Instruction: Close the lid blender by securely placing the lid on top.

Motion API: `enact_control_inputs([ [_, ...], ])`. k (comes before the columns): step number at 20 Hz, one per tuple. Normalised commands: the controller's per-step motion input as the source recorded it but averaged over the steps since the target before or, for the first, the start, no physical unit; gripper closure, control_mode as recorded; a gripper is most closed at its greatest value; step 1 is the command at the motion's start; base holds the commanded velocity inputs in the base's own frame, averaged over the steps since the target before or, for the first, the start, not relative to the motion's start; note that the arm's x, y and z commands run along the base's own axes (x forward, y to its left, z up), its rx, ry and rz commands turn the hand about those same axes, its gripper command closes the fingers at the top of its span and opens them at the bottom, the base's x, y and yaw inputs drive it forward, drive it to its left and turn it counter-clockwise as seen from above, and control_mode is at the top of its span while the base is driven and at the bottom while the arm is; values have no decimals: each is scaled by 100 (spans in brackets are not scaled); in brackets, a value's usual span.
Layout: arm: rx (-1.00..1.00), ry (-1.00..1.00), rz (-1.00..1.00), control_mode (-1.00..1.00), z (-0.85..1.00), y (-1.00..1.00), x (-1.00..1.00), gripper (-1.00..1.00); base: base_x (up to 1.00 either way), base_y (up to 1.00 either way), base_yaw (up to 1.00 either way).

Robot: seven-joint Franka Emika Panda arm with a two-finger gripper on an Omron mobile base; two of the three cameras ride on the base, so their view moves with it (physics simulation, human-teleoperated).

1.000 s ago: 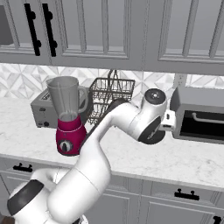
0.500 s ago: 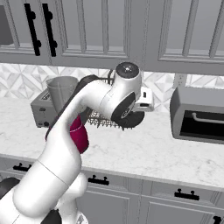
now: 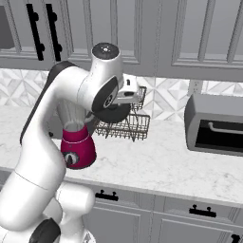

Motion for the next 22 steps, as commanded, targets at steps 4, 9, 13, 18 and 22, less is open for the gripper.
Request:
enact_control_inputs([
  [4,-4,-1,10,-100,32,89,0,100,0,0,0],
  [9,-2,0,8,-100,32,79,0,100,0,0,0],
  [13,-2,0,6,-100,30,75,0,100,0,0,0],
  [18,-1,0,4,-100,24,66,0,100,0,0,0],
  [22,0,0,0,-100,5,48,7,100,0,0,0],
])
